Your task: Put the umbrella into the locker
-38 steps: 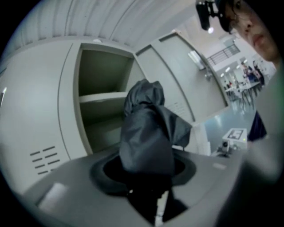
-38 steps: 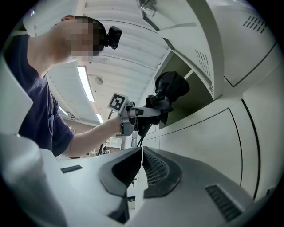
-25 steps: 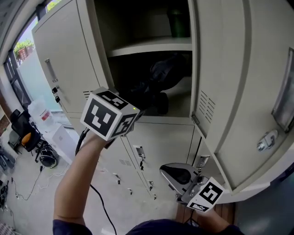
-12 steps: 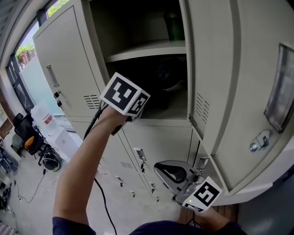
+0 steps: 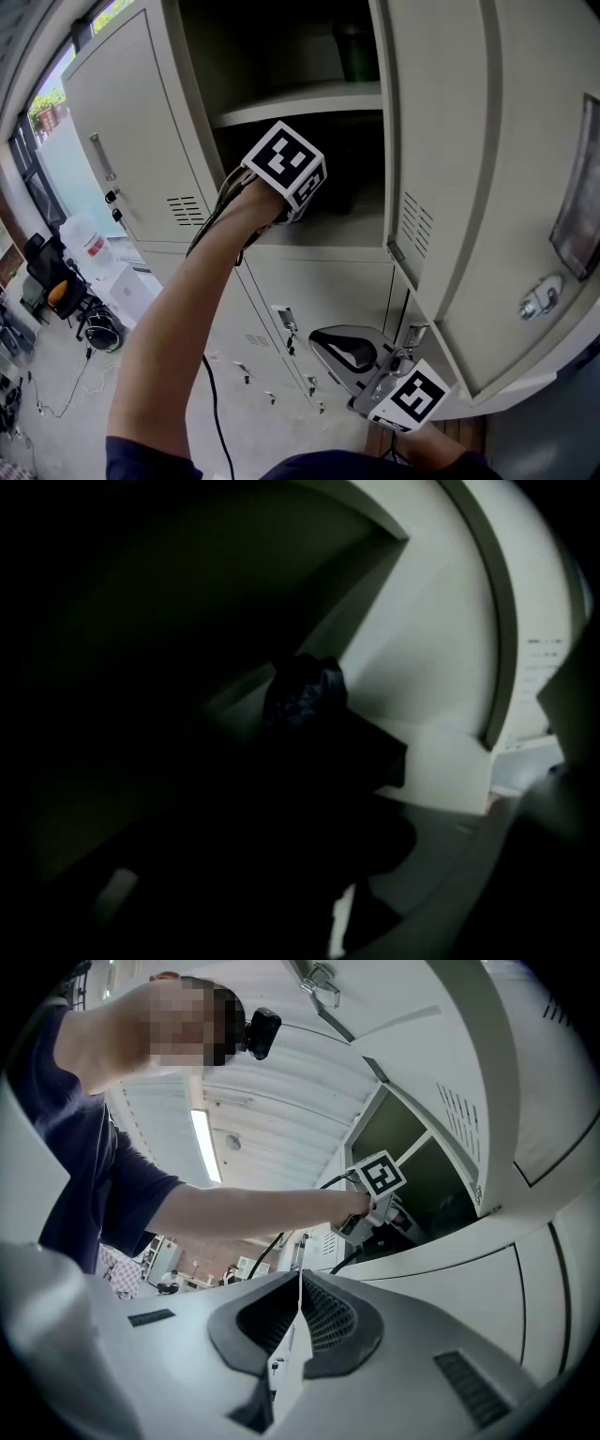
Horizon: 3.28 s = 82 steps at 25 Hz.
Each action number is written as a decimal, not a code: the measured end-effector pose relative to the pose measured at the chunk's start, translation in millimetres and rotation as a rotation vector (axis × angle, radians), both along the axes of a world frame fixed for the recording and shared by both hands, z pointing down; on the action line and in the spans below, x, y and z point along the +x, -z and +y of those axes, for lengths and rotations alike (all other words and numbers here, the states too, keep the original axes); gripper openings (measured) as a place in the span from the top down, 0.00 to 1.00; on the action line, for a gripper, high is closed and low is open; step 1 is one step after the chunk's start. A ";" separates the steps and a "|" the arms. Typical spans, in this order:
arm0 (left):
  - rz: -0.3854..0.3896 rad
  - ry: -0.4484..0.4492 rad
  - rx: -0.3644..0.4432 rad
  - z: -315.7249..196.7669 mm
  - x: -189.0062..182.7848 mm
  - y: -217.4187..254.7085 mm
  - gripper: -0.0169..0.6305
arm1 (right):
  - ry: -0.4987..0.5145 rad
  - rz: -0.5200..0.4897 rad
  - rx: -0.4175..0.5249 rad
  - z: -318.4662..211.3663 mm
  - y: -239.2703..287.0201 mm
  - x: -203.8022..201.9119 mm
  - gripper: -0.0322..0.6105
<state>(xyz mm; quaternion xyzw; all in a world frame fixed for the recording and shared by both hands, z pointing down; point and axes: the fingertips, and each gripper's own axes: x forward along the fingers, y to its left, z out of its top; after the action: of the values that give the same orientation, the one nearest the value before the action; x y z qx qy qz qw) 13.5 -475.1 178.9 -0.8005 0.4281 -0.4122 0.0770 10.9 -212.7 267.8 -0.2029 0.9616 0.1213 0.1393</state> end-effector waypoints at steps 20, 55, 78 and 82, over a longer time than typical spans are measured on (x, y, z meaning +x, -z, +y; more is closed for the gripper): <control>0.040 0.002 -0.152 -45.8 18.5 -29.6 0.60 | -0.066 0.011 -0.047 -24.8 -12.4 -1.7 0.94; 0.426 -0.379 0.256 145.2 -3.8 65.4 0.74 | -0.145 0.044 -0.093 5.3 -15.2 -54.8 0.94; 0.852 -0.602 0.407 251.8 -116.1 -75.3 0.97 | -0.333 0.113 -0.152 -7.4 -40.8 -67.2 0.94; 0.934 -0.566 0.371 254.3 -136.1 -108.4 0.97 | -0.333 0.133 -0.163 -8.3 -47.8 -72.3 0.94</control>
<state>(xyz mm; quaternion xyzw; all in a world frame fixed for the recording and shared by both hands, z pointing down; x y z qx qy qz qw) -122.6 -220.8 287.2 -0.9540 0.2511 0.1038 0.1263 -61.4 -221.0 315.6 -0.3611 0.9286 0.0775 0.0363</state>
